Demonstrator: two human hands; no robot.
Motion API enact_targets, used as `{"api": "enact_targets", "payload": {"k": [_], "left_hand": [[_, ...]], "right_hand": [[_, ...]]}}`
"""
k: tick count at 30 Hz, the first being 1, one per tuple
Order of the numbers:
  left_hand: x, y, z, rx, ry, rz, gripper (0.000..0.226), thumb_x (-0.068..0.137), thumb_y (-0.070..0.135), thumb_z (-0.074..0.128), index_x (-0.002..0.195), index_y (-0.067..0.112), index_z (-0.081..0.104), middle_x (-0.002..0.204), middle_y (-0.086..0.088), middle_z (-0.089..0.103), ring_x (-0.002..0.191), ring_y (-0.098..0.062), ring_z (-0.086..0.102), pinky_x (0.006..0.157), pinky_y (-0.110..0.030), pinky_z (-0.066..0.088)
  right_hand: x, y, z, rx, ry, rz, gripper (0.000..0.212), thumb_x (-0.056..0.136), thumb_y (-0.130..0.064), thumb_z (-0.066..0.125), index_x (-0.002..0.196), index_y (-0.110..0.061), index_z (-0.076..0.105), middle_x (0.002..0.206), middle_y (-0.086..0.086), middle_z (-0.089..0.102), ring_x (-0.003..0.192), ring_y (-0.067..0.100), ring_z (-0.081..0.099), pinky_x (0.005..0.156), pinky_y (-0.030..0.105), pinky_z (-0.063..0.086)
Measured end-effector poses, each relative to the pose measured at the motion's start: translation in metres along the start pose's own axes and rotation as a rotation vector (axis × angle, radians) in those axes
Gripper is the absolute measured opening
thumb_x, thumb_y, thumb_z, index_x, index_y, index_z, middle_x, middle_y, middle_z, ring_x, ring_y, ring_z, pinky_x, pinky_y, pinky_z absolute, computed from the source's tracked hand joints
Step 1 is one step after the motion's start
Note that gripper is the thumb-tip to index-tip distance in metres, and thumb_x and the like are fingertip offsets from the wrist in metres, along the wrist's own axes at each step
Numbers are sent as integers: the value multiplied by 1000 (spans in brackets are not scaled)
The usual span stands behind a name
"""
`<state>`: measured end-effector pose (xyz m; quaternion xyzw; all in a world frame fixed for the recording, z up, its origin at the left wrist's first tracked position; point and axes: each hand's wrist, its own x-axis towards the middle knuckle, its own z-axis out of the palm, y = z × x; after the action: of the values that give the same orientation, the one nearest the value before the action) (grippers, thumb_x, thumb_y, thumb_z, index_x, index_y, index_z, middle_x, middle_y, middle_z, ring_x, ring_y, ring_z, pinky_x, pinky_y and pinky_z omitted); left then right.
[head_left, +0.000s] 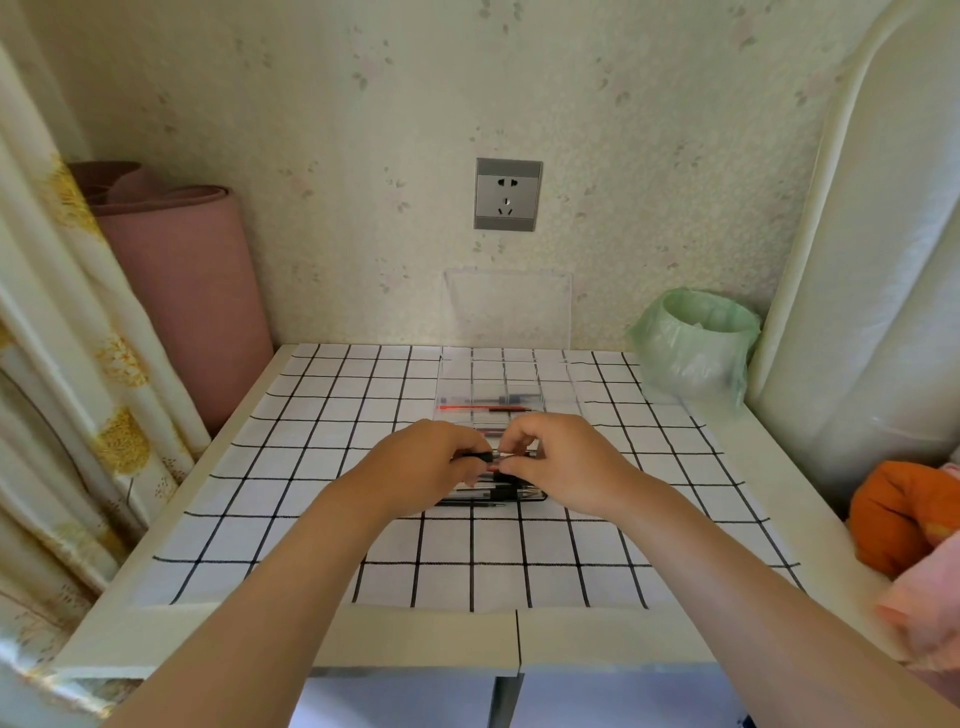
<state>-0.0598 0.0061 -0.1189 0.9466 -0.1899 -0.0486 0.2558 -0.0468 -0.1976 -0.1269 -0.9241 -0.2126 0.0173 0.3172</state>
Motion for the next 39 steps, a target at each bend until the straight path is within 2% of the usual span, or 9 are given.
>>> {"api": "enact_targets", "payload": {"k": [6,9,13,15,19,25,30,34,39], "left_hand": [[1,2,2,-69,1,-3,18,97,28,57,107,27,71,70,13,59,58,-2,48,59,-20,37],[1,3,2,-44,-16,-6,17,97,28,56,105,26,71,73,10,59,60,-4,47,61,-23,40],[2,3,3,-37,-26,-8,16,97,28,56,103,27,70,74,4,61,60,-8,47,60,-25,39],[2,3,3,-34,-28,-10,16,97,28,56,104,28,70,75,3,62,61,-8,48,60,-26,39],[2,3,4,-30,-28,-10,17,97,29,56,107,29,70,78,6,63,64,-7,51,62,-25,42],[2,4,4,-29,-20,4,18,97,29,55,107,27,70,71,10,58,58,-3,46,58,-22,36],[1,2,3,-29,-23,0,17,97,29,56,107,27,70,73,10,59,60,-3,47,59,-22,38],[2,2,3,-39,-17,-8,16,97,27,56,104,28,71,70,10,57,58,-4,46,57,-21,36],[2,1,3,-29,-25,-8,17,97,28,56,105,29,71,72,11,58,62,-4,48,59,-21,37]], "right_hand": [[-1,2,-1,-28,-60,18,22,95,-43,56,88,-27,70,80,-6,65,68,8,57,68,36,48],[-3,4,-4,-5,-51,37,19,87,-45,67,104,-35,66,92,-14,66,72,1,59,69,28,50],[-4,5,-6,5,-16,5,12,85,-32,73,94,-33,65,90,-17,65,61,-9,52,61,22,40],[-3,4,-6,-12,-40,9,5,90,-34,67,93,-31,68,90,-14,66,62,-6,53,61,22,40],[-3,2,-4,-44,-86,38,17,93,-44,57,99,-32,69,90,-11,67,77,5,60,72,33,52],[-3,0,-4,-6,-57,24,9,89,-37,68,95,-30,67,92,-11,66,59,-6,52,61,21,39],[-2,-1,-3,-24,-99,46,17,93,-41,59,98,-30,71,84,-12,65,69,4,56,67,28,46],[-2,-3,-4,-15,-62,36,12,88,-39,68,98,-31,68,91,-14,66,70,-2,57,66,19,45],[-1,-4,-3,-23,-89,35,11,91,-37,65,97,-30,70,88,-13,67,73,1,58,66,22,44]]}}
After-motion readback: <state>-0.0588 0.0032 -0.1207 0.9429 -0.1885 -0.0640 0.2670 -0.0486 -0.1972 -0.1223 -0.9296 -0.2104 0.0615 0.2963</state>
